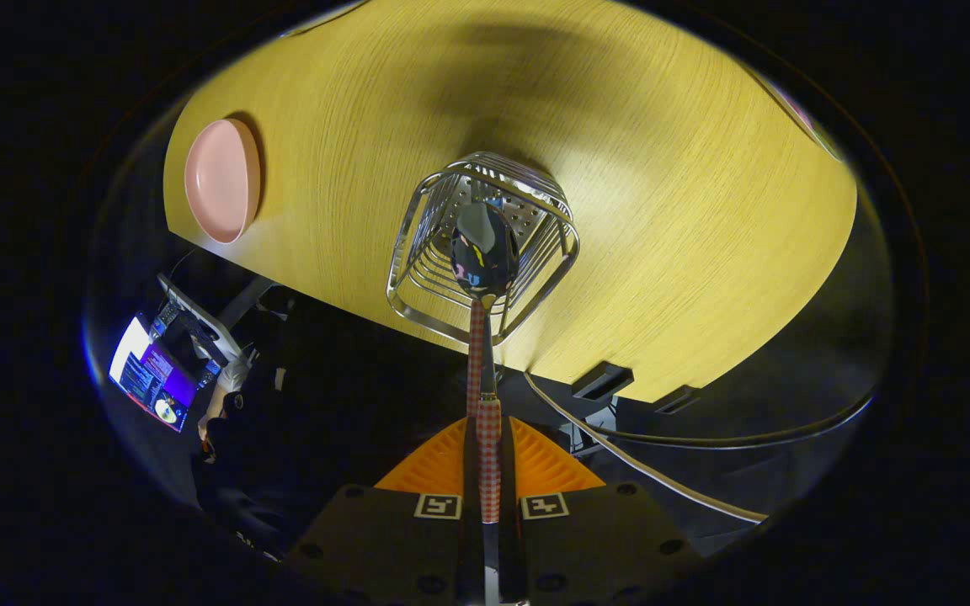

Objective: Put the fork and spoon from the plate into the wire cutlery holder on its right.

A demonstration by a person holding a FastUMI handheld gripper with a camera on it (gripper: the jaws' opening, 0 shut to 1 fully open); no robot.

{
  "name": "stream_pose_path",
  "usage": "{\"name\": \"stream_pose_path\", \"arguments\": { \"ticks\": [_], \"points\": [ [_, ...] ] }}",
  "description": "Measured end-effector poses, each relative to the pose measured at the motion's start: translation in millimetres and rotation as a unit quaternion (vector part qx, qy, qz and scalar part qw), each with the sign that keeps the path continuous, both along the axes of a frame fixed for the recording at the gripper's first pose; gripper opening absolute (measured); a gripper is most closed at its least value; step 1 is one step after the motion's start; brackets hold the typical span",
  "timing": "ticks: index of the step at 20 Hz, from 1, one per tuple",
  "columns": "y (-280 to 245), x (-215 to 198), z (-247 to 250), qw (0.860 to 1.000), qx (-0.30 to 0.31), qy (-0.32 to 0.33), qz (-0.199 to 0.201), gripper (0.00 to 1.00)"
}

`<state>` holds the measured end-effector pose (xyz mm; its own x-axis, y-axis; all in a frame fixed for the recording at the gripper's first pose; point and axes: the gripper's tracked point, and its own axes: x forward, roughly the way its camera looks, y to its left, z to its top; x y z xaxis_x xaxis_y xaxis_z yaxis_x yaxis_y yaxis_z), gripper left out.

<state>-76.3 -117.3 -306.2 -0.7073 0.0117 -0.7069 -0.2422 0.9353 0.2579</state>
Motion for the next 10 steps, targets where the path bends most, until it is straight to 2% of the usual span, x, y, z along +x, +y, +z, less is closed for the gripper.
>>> {"name": "stream_pose_path", "arguments": {
  "ticks": [4,9,10],
  "points": [
    [3,6,-4,1.000,-0.003,0.013,0.006,0.13],
    [5,15,-9,1.000,0.001,-0.006,-0.014,0.16],
    [7,17,-9,1.000,0.007,-0.016,-0.020,0.20]
  ]
}}
